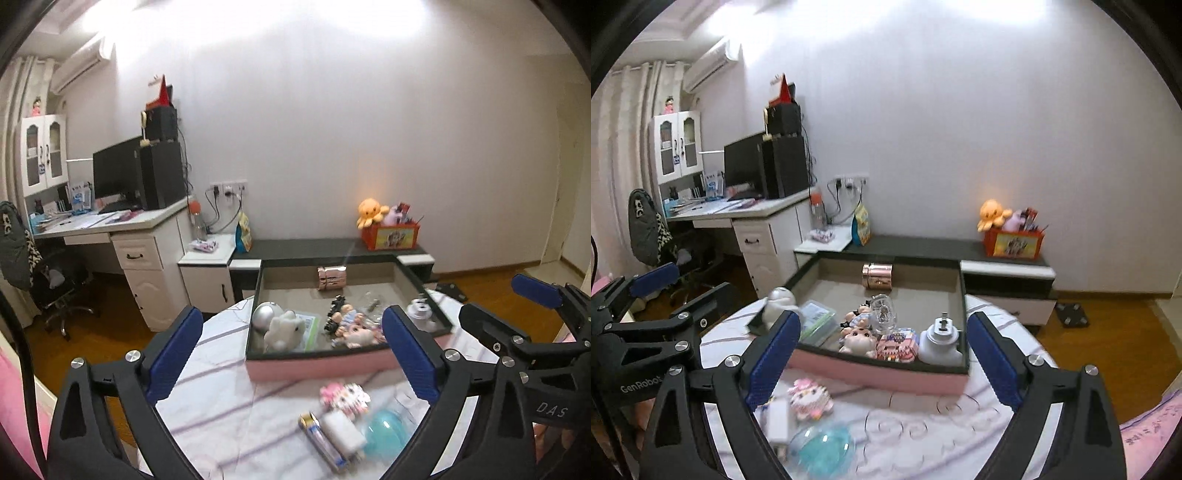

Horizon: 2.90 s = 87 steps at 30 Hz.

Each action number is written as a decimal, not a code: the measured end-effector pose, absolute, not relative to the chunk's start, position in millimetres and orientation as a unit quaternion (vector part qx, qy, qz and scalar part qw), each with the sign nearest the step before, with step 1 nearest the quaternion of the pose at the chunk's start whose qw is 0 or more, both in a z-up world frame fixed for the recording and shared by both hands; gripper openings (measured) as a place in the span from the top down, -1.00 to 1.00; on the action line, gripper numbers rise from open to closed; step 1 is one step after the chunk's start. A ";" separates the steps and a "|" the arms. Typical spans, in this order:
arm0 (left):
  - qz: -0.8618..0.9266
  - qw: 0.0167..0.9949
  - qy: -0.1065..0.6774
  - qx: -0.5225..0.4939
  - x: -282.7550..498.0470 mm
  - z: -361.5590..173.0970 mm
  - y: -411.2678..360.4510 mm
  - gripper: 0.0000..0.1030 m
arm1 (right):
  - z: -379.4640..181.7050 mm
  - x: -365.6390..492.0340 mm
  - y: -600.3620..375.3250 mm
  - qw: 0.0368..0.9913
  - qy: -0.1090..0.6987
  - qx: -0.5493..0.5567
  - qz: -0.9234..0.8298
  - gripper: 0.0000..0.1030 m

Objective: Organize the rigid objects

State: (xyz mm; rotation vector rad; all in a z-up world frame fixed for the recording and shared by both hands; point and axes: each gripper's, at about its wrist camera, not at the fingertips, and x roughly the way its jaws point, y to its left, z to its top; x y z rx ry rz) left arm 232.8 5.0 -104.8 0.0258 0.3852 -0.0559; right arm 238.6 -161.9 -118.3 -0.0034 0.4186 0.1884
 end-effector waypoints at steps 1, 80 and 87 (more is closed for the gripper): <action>-0.030 0.982 0.188 0.009 220.3 -101.0 6.4 -0.97 | -113.7 226.0 -161.1 0.976 0.200 -0.005 0.092 -0.81; 0.006 0.940 0.341 -0.012 201.7 -218.5 38.8 -0.99 | -222.4 197.8 -132.7 0.940 0.331 -0.003 0.088 -0.82; -0.012 0.933 0.359 -0.033 218.3 -231.8 49.2 -1.00 | -249.3 232.0 -114.8 0.919 0.378 -0.012 0.106 -0.81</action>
